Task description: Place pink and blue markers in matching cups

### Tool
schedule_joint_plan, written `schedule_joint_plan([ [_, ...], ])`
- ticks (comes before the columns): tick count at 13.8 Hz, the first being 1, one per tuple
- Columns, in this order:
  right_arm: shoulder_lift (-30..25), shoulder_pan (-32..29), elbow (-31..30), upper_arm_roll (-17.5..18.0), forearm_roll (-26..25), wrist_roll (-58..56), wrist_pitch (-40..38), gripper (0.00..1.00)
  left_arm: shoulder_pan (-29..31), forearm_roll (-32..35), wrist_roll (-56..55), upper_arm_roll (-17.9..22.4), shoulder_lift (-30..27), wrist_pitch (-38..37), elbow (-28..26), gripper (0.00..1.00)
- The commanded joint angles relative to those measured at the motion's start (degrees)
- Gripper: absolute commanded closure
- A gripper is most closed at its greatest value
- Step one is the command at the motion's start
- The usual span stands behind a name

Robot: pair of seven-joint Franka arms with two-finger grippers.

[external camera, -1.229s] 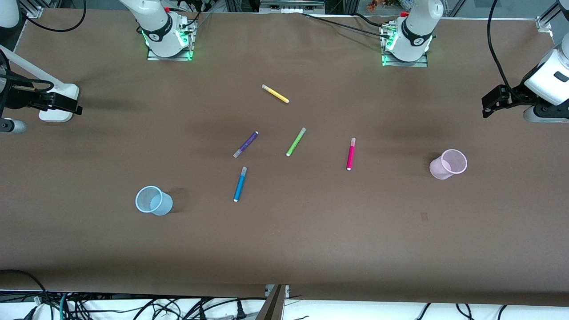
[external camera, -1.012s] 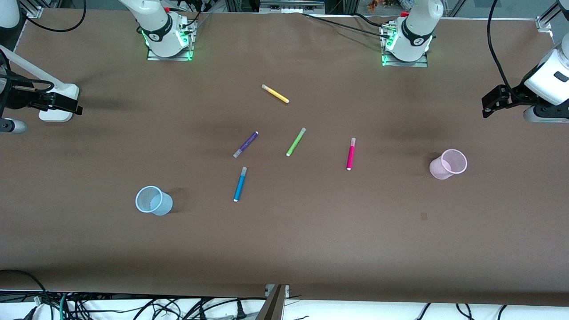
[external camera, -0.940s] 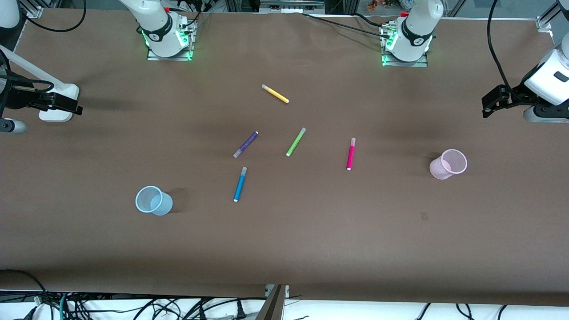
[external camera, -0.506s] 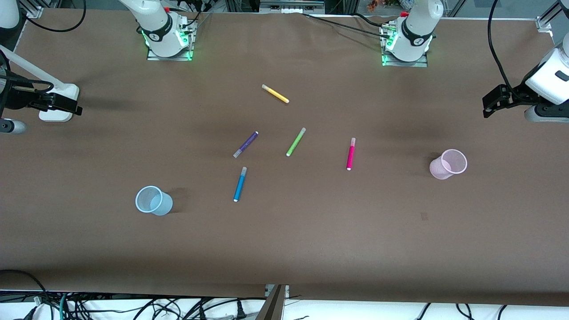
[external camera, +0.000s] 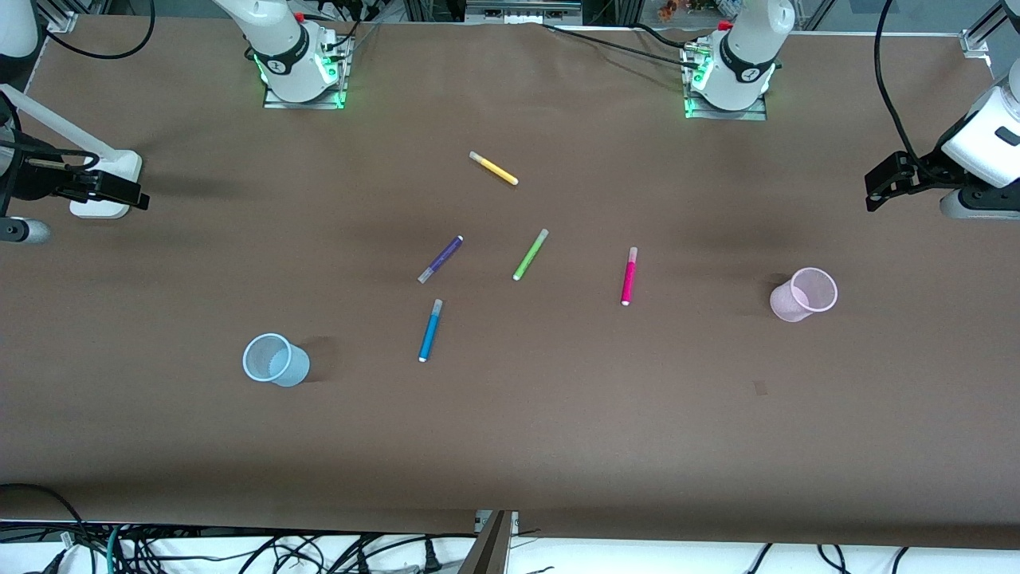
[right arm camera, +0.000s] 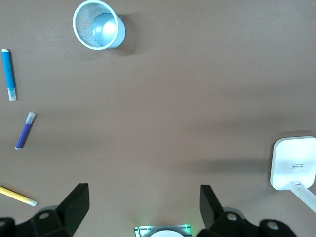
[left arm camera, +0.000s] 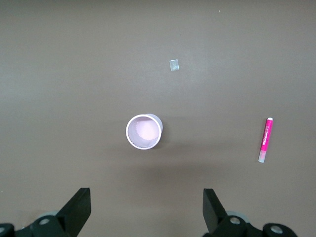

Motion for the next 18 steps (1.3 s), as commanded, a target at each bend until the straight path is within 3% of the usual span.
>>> schedule_joint_plan([
  [1, 0.4, 0.1, 1.0, 0.5, -0.3, 0.2, 0.0, 0.01, -0.1, -1.1, 0.6, 0.0, 0.1, -1.3, 1.3, 0.00],
  [8, 0.6, 1.6, 1.0, 0.6, 0.3, 1.5, 1.6, 0.01, -0.1, -1.1, 0.6, 0.0, 0.1, -1.3, 1.4, 0.00],
  [12, 2.1, 7.2, 1.0, 0.6, 0.5, 9.8, 4.8, 0.01, -0.1, -1.1, 0.7, 0.0, 0.1, -1.3, 1.3, 0.00],
  [18, 8.8, 14.7, 0.9, 0.6, 0.6, 19.8, 13.0, 0.01, -0.1, -1.1, 0.6, 0.0, 0.1, -1.3, 1.4, 0.00],
])
